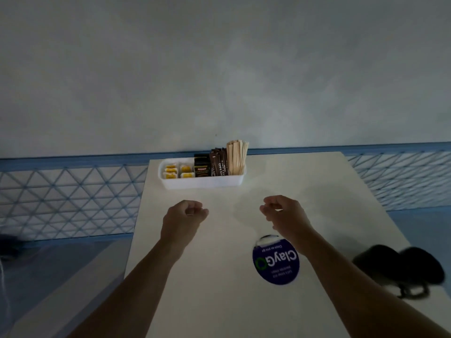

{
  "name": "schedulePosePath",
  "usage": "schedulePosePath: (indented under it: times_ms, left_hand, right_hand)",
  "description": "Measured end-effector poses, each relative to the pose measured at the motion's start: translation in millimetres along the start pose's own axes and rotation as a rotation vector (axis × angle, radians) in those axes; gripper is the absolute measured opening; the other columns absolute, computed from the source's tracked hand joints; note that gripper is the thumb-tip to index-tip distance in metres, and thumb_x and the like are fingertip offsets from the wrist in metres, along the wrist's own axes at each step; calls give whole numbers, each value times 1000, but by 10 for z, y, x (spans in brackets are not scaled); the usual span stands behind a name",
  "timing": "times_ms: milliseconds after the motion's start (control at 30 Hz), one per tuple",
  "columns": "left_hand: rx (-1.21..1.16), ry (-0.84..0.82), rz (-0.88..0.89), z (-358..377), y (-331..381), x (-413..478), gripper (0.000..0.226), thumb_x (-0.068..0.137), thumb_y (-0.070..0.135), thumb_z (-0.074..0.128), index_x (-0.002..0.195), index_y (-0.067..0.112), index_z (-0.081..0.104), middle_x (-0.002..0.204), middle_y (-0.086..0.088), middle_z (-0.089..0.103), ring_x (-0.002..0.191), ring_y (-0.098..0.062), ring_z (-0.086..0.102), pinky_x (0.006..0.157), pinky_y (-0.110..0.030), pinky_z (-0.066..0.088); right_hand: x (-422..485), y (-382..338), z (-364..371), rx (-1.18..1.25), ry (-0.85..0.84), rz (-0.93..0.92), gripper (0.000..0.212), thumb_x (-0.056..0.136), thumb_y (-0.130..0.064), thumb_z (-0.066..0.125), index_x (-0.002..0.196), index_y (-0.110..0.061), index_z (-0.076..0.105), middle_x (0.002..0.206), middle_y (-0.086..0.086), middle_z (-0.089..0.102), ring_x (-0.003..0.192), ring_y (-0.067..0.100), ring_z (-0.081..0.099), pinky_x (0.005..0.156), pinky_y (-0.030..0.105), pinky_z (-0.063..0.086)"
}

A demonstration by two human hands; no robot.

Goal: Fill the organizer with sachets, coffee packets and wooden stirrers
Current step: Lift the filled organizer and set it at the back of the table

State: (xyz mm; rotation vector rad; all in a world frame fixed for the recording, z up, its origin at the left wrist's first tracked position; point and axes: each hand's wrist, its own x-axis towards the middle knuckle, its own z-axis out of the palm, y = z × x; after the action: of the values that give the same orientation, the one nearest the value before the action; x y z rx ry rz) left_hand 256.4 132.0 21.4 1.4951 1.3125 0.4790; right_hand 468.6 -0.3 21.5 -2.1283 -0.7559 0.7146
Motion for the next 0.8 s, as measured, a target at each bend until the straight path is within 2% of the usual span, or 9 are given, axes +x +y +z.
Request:
schedulePosePath:
  times_ms: [267,333,433,567,633,800]
  left_hand:
    - [30,-191,123,638,78,-631,18,85,26,70,101,17,69,95,0,72,89,-17,68,83,-41,59]
    - [53,-227,153,802,98,-765,17,85,27,69,100,19,69,93,3,71,88,-16,68,82,-42,59]
    - [66,-298,189,1045,129,-930,15,84,28,70,97,21,69,91,4,71,87,-16,69,80,-43,60]
    - [107,-391,218,1386,185,-1174,10,83,28,71,92,26,69,92,8,71,90,-14,68,83,-40,59]
    - [108,-421,228,1582,218,-1280,9,84,25,71,92,23,71,89,7,72,88,-15,68,86,-38,58]
    - [109,-568,220,2121,272,-1517,7,87,23,70,93,19,69,84,7,69,83,-14,65,85,-43,57]
  right_hand:
    - [-708,454,-420,11,82,40,19,87,-32,70,106,-27,71,96,-7,74,85,15,72,70,35,61]
    - [-886,562,-540,15,102,48,18,89,-30,70,106,-24,71,95,-5,74,82,14,72,62,27,57]
    - [-1156,716,-725,58,148,64,10,91,-24,70,100,-20,71,89,-4,73,67,13,71,49,13,45]
    - [-1430,1012,-991,67,204,74,3,90,-21,71,88,-19,73,68,-5,70,53,7,65,48,14,42]
    - [-1523,1161,-1144,73,233,90,5,89,-20,71,85,-18,74,60,-6,67,47,2,60,46,12,39]
    - [-1647,1570,-1520,76,301,163,13,91,-29,70,82,-20,72,65,3,70,47,1,58,49,19,40]
